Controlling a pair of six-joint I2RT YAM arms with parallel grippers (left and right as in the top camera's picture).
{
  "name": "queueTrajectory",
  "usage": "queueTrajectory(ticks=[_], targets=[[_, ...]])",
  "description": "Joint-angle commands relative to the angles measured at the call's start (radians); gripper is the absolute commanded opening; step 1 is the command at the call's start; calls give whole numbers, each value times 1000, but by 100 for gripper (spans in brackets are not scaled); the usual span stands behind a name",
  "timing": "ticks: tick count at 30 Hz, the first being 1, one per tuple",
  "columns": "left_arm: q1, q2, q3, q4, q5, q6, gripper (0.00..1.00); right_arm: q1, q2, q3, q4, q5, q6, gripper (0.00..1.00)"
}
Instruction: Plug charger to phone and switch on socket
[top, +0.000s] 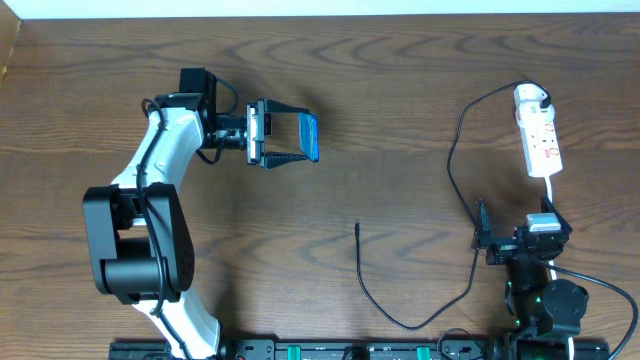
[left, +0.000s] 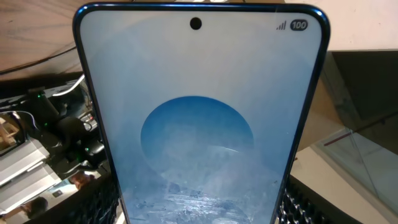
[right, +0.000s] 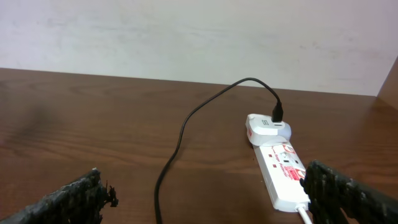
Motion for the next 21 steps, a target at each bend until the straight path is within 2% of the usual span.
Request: queueTrajectory(ticks=[1,21], targets=[[2,-28,30,-3,61,20,7,-2,-4,-1,-5,4,-9,99],[2,-28,30,-3,61,20,7,-3,-4,-1,10,9,-10,99]])
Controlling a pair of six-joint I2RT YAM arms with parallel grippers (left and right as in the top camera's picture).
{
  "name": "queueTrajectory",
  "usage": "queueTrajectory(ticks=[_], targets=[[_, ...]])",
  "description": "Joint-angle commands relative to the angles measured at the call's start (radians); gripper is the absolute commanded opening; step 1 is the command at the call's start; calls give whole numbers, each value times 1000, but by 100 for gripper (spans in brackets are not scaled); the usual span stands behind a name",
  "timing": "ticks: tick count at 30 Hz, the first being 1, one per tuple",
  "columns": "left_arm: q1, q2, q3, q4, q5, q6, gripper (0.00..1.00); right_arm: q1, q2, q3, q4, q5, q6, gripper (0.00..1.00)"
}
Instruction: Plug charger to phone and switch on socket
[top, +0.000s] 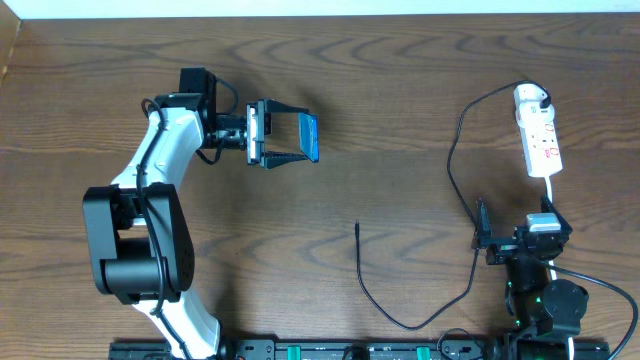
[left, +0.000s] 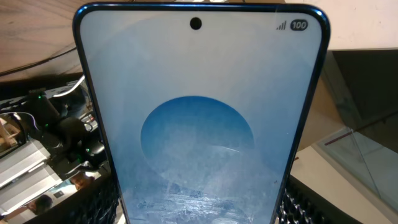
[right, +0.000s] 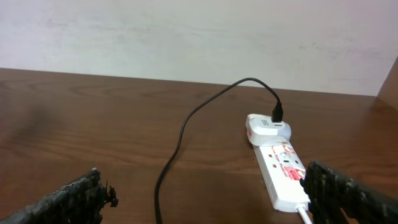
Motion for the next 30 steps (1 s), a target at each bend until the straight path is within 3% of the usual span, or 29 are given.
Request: queueTrajectory(ticks=[1,8,16,20,30], targets=[[2,-28,30,-3,60,16,8,-3,-4,-1,13,8,-9,99],[2,-28,30,-3,60,16,8,-3,-4,-1,31,90,-10,99],[2,-28,30,-3,15,16,8,-3,-4,1,235,173,-10,99],[2,-28,30,-3,16,16,8,-3,11,35,246,173,-10,99],[2,-28,30,-3,15,16,7,-3,308,251,244,129,-13,99]])
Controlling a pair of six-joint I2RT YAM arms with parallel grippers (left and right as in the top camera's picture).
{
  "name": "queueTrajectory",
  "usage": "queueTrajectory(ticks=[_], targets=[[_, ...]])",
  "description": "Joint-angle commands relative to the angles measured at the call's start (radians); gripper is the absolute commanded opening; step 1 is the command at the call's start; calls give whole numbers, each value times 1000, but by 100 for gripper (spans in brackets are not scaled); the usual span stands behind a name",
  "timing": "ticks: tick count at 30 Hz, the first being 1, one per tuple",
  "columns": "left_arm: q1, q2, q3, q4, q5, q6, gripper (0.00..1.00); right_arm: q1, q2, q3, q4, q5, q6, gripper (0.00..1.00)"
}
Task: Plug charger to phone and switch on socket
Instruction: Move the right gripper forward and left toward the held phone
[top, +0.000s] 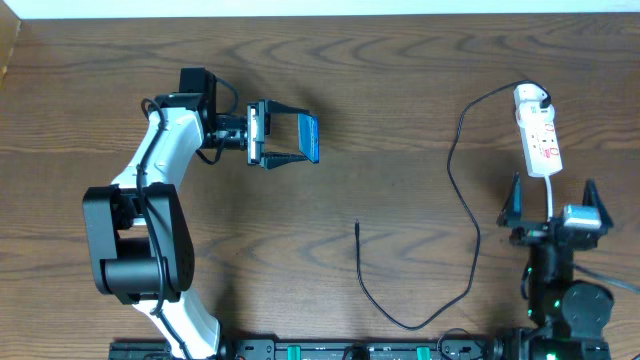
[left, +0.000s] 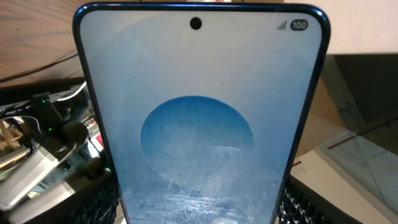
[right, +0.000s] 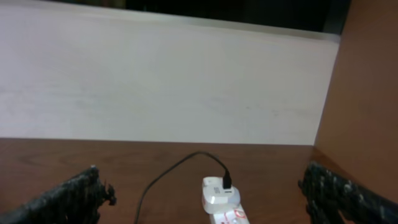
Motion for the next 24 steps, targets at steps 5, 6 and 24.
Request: queueTrajectory(ticks=[5,6,24], targets=[[2,-28,30,-3,35,13,8,-3,309,241,-3,-117,1,99],[2,-28,30,-3,35,13,7,-2,352,275,-5,-139,17,99],[2,-28,30,-3,-33,13,7,10,1062,927,-430,-529,356,99]])
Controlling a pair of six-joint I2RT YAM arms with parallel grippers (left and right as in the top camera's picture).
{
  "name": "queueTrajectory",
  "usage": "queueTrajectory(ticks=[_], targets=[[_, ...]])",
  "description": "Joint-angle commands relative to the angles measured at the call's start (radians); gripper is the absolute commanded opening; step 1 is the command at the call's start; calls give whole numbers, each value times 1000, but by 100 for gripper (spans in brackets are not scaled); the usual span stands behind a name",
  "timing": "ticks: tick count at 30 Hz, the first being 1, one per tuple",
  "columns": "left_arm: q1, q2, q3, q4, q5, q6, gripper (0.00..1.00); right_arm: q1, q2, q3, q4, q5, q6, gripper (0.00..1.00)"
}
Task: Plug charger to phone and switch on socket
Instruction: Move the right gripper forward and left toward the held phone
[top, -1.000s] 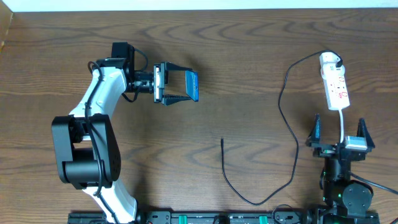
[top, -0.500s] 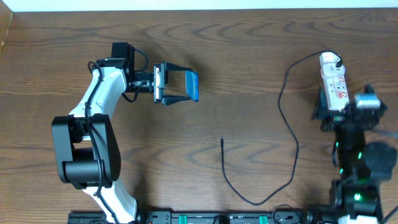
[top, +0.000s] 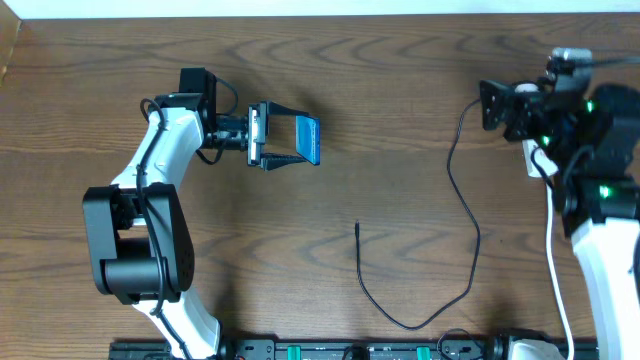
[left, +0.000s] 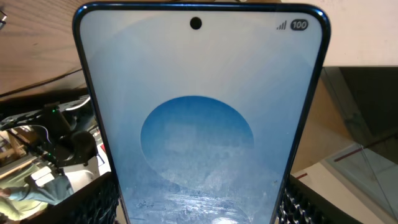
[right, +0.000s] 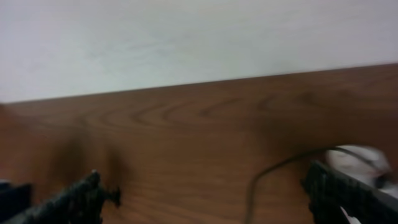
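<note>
My left gripper (top: 298, 137) is shut on the blue phone (top: 310, 140) and holds it off the table, left of centre. The lit screen (left: 198, 124) fills the left wrist view between my fingers (left: 93, 202). The black charger cable (top: 470, 215) runs from the back right down to a loop at the front. Its free plug tip (top: 357, 227) lies mid-table. My right gripper (top: 487, 105) is open at the back right and points left, above the cable's upper end. The white power strip (top: 531, 153) is mostly hidden under the right arm. The white charger (right: 357, 158) shows blurred in the right wrist view.
A white mains cord (top: 550, 230) runs from the strip toward the front right. The brown wooden table (top: 380, 90) ends at a pale wall along the back. The left arm's base (top: 130, 250) stands at the front left.
My right arm has moved from the front right to the back right, over the power strip, with its gripper still open. The left gripper and the phone have not moved.
My left gripper held the phone in the same place throughout. My right gripper first sat open and low at the front right, facing the strip. Later it was a little further right, looking higher. Now it is at the back, over the strip.
</note>
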Motion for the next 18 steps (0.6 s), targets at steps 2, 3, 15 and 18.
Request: queueTrajectory(ticks=[2,3,15,18], targets=[[2,-28,30,-3,13,12,7,23,78,70,-16,-137,132,99],[2,-28,30,-3,1,12,7,31,95,72,-9,-154,148,99],[2,-28,30,-3,-112,-11,8,80,142,71,99,-240,446,99],[2,-28,30,-3,-130,-19,8,109,143,71,104,-240,449,99]])
